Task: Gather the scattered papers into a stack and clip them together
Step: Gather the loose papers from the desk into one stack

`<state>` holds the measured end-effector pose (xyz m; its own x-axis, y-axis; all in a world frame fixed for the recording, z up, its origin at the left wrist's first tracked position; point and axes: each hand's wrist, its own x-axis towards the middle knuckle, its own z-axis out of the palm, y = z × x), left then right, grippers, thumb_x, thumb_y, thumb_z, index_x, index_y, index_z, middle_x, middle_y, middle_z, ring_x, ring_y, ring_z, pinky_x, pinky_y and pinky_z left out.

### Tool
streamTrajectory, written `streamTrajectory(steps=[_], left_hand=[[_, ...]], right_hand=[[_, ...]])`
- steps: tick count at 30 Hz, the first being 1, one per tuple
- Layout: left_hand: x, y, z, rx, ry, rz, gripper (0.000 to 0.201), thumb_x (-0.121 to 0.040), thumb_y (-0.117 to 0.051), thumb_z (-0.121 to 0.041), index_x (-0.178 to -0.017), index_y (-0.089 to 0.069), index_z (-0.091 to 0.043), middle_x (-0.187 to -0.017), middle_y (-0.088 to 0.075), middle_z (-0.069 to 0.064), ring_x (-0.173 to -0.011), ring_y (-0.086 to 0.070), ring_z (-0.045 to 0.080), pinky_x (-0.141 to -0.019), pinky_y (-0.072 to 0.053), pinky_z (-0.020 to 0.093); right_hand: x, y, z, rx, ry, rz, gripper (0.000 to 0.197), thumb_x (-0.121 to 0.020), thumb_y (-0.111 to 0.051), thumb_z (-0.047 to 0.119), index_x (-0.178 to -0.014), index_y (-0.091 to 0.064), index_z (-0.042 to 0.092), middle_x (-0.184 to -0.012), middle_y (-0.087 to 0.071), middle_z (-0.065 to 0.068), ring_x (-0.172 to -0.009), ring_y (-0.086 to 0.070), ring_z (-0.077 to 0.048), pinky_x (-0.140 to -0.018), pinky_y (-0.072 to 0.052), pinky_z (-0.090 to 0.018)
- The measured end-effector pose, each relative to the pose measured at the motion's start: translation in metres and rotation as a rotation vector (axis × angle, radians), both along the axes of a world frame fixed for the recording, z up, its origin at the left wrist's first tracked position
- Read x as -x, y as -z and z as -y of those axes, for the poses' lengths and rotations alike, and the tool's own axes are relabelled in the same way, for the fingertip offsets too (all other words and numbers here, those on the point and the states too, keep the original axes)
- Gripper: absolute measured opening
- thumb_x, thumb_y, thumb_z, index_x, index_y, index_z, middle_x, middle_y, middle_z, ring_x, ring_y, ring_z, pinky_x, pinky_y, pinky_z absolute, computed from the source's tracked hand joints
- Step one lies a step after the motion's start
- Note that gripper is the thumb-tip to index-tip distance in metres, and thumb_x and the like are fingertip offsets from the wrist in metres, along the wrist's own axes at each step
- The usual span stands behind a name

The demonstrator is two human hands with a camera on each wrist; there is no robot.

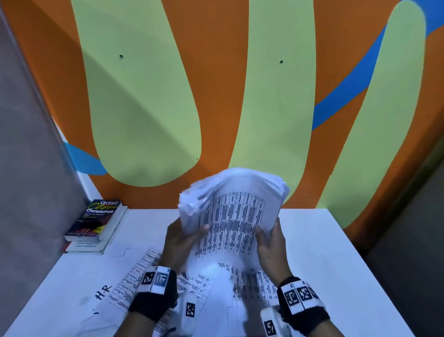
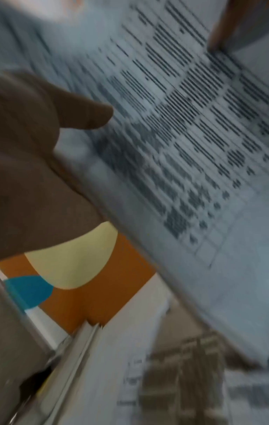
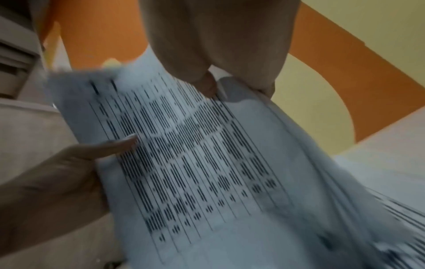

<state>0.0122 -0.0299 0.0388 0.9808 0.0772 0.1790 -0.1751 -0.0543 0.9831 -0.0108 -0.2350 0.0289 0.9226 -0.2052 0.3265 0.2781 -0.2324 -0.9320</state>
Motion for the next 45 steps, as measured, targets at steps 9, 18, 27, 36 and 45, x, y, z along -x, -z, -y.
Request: streamTrajectory(steps=[9, 18, 27, 36, 45], left_hand=[[-0.004, -0.057, -0.034, -0.271, -0.362, 0.174, 0.057, -0.079, -0.072, -0.032, -0.038, -0.035, -0.018, -0.039, -0.028, 0.003, -0.036, -0.022, 0.014, -0.046, -0.022, 0.024], [0.012, -0.087, -0.103, -0.261, -0.708, 0.343, 0.028, -0.084, -0.069, -0.026, -0.090, -0.070, 0.001, -0.083, -0.066, 0.006, -0.056, -0.058, -0.004, -0.062, -0.045, 0.021], [0.030, -0.083, -0.127, -0.274, -0.803, 0.329, 0.030, -0.085, -0.069, -0.019, -0.099, -0.068, 0.008, -0.093, -0.066, 0.009, -0.083, -0.062, 0.017, -0.079, -0.047, 0.029], [0.017, -0.080, -0.122, -0.211, -0.784, 0.352, 0.031, -0.085, -0.068, -0.026, -0.095, -0.070, 0.004, -0.090, -0.067, 0.007, -0.080, -0.064, 0.018, -0.073, -0.049, 0.031], [0.007, -0.067, -0.111, -0.174, -0.738, 0.289, 0.034, -0.084, -0.069, -0.032, -0.086, -0.066, 0.002, -0.083, -0.064, 0.010, -0.076, -0.061, 0.021, -0.073, -0.048, 0.034]], right_hand=[[-0.023, 0.026, -0.022, 0.270, 0.151, -0.310, 0.058, -0.083, -0.070, 0.022, -0.133, -0.042, 0.011, -0.127, -0.046, -0.011, -0.116, -0.050, -0.026, -0.097, -0.043, -0.037], [-0.039, 0.075, -0.121, 1.157, -0.317, -0.626, 0.085, -0.068, -0.076, 0.044, -0.135, -0.035, 0.013, -0.138, -0.038, -0.015, -0.128, -0.037, -0.035, -0.101, -0.036, -0.054], [-0.043, 0.060, -0.101, 0.782, -0.271, -0.586, 0.016, -0.086, -0.059, 0.025, -0.082, -0.057, 0.009, -0.085, -0.063, -0.010, -0.075, -0.062, -0.024, -0.065, -0.049, -0.029], [-0.006, 0.074, 0.054, 0.540, 0.179, -0.890, 0.032, -0.070, -0.072, 0.033, -0.080, -0.061, 0.004, -0.093, -0.067, -0.019, -0.088, -0.063, -0.031, -0.083, -0.053, -0.037], [-0.013, 0.092, 0.031, 0.636, 0.259, -1.019, 0.080, -0.074, -0.075, 0.027, -0.131, -0.024, 0.003, -0.130, -0.045, -0.024, -0.119, -0.050, -0.040, -0.097, -0.047, -0.046]])
